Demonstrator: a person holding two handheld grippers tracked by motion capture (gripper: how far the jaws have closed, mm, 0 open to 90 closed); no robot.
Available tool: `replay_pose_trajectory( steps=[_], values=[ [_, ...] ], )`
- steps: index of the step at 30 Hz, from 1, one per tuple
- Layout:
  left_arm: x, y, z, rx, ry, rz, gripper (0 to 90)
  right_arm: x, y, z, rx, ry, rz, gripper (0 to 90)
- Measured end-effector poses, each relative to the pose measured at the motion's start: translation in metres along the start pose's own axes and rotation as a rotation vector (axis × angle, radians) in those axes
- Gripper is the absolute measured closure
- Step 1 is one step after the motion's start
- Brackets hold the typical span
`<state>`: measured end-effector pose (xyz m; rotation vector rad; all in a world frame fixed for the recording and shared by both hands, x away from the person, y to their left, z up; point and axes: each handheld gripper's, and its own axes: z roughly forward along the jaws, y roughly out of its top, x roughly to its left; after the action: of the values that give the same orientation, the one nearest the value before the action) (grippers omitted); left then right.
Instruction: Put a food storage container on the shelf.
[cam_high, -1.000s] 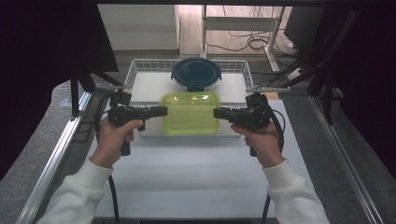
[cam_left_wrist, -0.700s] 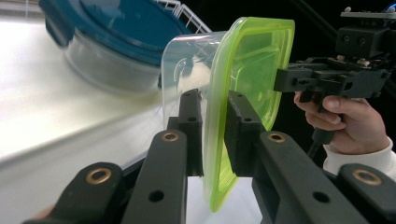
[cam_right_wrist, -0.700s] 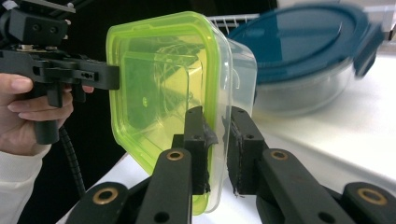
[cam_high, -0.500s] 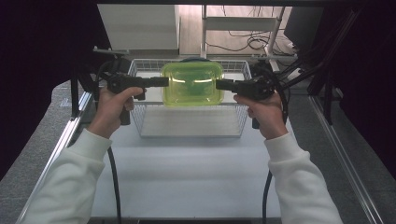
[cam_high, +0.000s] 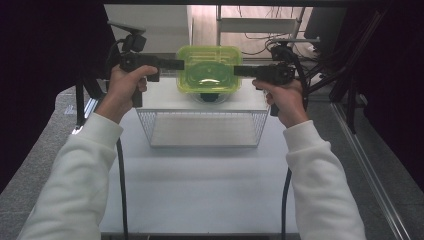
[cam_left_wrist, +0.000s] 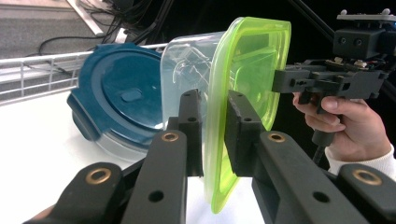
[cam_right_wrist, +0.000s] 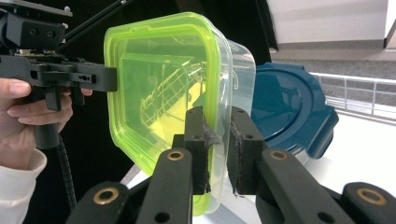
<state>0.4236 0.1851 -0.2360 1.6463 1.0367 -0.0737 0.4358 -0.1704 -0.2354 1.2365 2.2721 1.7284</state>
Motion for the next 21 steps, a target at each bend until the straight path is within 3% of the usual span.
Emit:
replay_pose_trajectory(
  steps=[11, 17, 18, 21],
  values=[
    [0.033, 0.008, 0.024, 0.027, 0.003, -0.113, 78.6, -0.027, 0.014, 0.024, 0.06, -0.034, 0.089, 78.2],
    [0.045, 0.011, 0.029, -0.001, -0.026, -0.162, 78.2, -0.039, 0.017, 0.031, 0.049, -0.027, 0.14, 77.2],
    [0.052, 0.012, 0.034, -0.013, -0.033, -0.192, 78.0, -0.044, 0.019, 0.034, 0.041, -0.024, 0.174, 76.5],
    [0.057, 0.012, 0.039, -0.022, -0.031, -0.215, 76.6, -0.052, 0.019, 0.039, 0.026, -0.021, 0.262, 74.6]
  ],
)
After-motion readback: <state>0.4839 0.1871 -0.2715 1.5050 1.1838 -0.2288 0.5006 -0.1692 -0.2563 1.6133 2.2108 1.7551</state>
